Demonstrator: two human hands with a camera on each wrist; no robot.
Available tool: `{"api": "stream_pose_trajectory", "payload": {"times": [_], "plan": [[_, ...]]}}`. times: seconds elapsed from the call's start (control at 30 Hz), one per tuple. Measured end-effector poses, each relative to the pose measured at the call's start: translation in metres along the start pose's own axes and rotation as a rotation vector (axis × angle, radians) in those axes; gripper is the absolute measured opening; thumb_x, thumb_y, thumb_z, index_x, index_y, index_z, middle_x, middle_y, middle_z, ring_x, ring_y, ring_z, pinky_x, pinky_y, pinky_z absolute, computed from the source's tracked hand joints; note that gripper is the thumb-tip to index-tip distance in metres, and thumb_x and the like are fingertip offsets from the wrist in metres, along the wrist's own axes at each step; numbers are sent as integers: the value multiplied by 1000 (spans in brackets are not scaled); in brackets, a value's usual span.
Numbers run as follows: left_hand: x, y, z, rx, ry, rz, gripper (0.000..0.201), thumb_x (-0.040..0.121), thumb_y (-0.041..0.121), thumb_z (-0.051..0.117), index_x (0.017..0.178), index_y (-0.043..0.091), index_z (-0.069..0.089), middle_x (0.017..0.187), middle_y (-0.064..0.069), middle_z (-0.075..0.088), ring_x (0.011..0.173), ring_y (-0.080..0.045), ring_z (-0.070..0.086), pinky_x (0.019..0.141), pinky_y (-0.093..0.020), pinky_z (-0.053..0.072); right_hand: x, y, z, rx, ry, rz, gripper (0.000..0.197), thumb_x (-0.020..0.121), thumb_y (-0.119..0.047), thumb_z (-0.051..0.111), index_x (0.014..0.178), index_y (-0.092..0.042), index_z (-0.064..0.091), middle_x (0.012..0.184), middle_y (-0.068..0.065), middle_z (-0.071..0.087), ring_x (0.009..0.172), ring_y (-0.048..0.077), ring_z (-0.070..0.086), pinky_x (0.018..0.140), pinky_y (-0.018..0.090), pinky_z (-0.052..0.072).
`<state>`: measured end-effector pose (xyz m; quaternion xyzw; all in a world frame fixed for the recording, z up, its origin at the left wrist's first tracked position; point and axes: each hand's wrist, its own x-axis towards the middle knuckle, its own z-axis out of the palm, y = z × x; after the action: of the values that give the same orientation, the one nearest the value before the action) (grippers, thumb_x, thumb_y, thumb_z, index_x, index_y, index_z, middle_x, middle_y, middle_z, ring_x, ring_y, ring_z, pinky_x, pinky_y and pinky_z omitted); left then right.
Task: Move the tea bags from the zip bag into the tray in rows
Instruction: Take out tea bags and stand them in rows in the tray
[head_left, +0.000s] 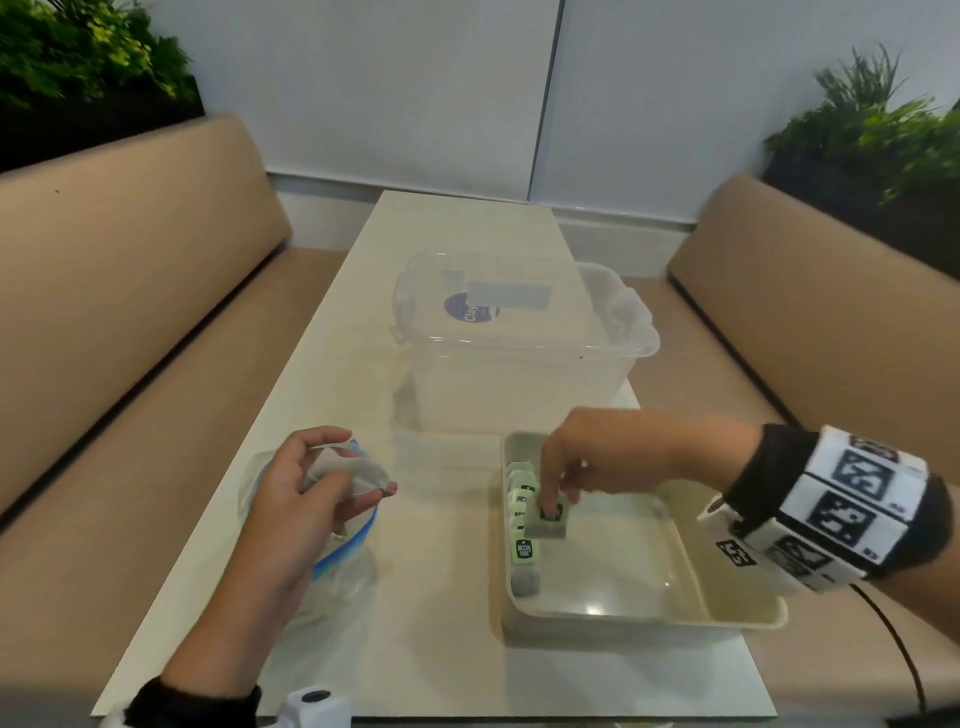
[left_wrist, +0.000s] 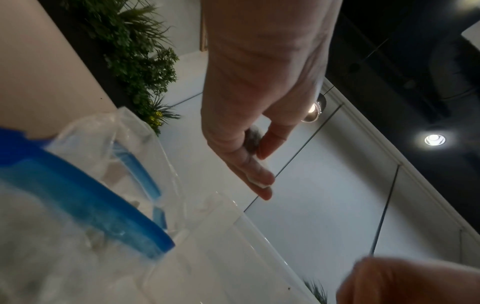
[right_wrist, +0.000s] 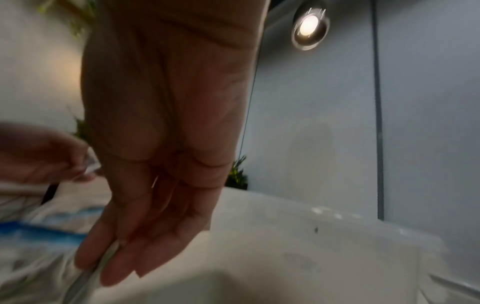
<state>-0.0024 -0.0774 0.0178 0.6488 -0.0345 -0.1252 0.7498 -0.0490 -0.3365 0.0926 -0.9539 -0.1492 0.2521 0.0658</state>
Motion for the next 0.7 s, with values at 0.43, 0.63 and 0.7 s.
{"api": "stream_pose_trajectory", "payload": {"times": [0.43,0.63,0.7], "plan": [[-1,-1,-3,-80,-48,-68,36,91,-13,31,100,11,55,119,-12,50,83,-31,73,76,-21,57,59,5,46,-132,-507,40,48,91,2,40,130,-20,57,131,6,56,118,22,52,98,29,38],[2,-3,4,-53,-16,-63,32,91,-12,36,104,9,55,124,-25,57,87,-29,72,98,-42,49,64,8,52,-163,-491,24,49,88,0,42,131,-20,56,128,8,58,116,26,53,102,36,41],[2,-3,8,-59,-13,-50,27,90,-12,41,105,7,55,114,-25,61,84,-30,67,86,-34,57,64,9,54,-149,-484,22,49,88,-2,43,132,-21,54,129,7,57,116,25,53,101,34,41]]}}
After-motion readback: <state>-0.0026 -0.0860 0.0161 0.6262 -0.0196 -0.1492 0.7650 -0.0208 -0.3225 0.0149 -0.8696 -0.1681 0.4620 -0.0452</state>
